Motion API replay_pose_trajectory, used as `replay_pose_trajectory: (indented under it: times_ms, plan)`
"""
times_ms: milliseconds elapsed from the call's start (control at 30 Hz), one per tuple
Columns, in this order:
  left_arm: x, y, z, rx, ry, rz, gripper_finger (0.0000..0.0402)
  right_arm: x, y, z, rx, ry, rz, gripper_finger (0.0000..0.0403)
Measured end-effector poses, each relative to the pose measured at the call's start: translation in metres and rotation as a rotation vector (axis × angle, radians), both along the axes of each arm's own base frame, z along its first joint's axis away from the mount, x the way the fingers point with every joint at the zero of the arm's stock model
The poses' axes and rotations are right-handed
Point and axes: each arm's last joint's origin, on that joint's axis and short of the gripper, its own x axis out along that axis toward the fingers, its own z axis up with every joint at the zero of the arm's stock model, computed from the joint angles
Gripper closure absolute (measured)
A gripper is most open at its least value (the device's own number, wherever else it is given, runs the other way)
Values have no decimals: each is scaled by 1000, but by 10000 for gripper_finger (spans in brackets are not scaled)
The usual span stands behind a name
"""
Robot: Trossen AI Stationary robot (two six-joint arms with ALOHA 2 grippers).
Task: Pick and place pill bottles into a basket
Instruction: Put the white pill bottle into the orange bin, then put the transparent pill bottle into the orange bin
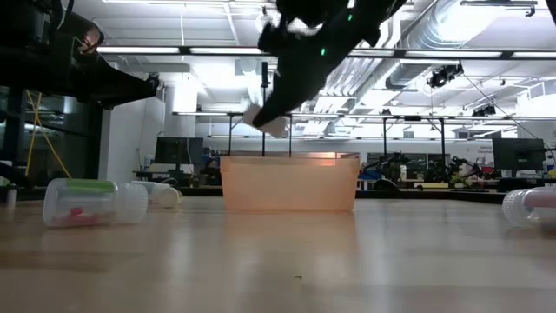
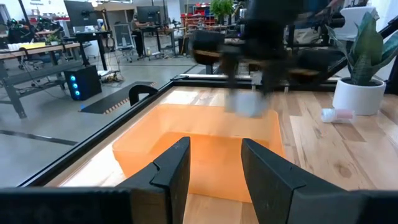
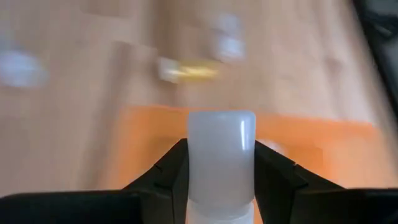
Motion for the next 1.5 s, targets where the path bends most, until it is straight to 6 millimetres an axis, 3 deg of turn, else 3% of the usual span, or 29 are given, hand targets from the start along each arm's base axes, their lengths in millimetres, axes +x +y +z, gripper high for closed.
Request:
replay_pose_trajectory:
  times_ms: [233,367,667,867,1000,1133,1300,1500]
  plan:
    - [0,0,0,0,0,0,225,2,-77,-29,41,-27,-131,276]
    - [0,0,0,0,0,0,225,4,-100,-54,103,-28,-117,276]
    - [0,0,0,1,-6,3,225,7,-109,-68,115,-41,-117,270]
    - [0,0,1,1,-7,8,225,7,-110,-68,124,-41,-140,169]
    - [0,0,1,1,-6,8,225,8,-111,-67,116,-55,-172,140]
    - [0,0,1,1,-7,8,225,17,-114,-48,151,-71,-221,136]
    - [0,0,1,1,-6,8,225,29,-109,0,306,25,-348,135]
    - [0,0,1,1,-6,8,225,27,-66,51,398,237,-476,142]
